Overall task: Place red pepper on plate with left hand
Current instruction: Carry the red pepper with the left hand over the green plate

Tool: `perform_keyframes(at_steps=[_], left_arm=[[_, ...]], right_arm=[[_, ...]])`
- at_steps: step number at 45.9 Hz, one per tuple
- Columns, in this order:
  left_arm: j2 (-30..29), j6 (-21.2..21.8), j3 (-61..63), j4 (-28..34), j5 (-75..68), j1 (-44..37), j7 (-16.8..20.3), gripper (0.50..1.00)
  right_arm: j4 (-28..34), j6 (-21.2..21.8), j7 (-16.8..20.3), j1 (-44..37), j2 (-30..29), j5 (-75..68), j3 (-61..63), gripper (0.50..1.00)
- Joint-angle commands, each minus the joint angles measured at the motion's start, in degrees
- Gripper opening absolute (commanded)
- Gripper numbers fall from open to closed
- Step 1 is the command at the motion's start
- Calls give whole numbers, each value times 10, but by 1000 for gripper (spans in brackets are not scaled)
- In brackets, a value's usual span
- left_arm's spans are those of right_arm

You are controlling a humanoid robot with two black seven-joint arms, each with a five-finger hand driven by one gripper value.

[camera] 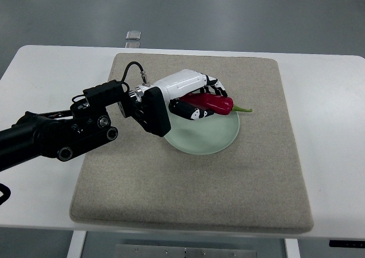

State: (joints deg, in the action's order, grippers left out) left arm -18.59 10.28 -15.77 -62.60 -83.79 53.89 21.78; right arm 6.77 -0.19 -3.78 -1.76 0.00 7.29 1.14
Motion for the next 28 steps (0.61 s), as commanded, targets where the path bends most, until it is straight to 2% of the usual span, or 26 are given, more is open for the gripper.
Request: perform_keyframes(at_steps=[1,28], left_arm=[[-9,0,7,1,-1,1,0,500],[-20,2,18,6,6,-10,7,500]], right_arm=[[0,0,0,0,0,0,0,928],[0,0,0,0,0,0,0,928]])
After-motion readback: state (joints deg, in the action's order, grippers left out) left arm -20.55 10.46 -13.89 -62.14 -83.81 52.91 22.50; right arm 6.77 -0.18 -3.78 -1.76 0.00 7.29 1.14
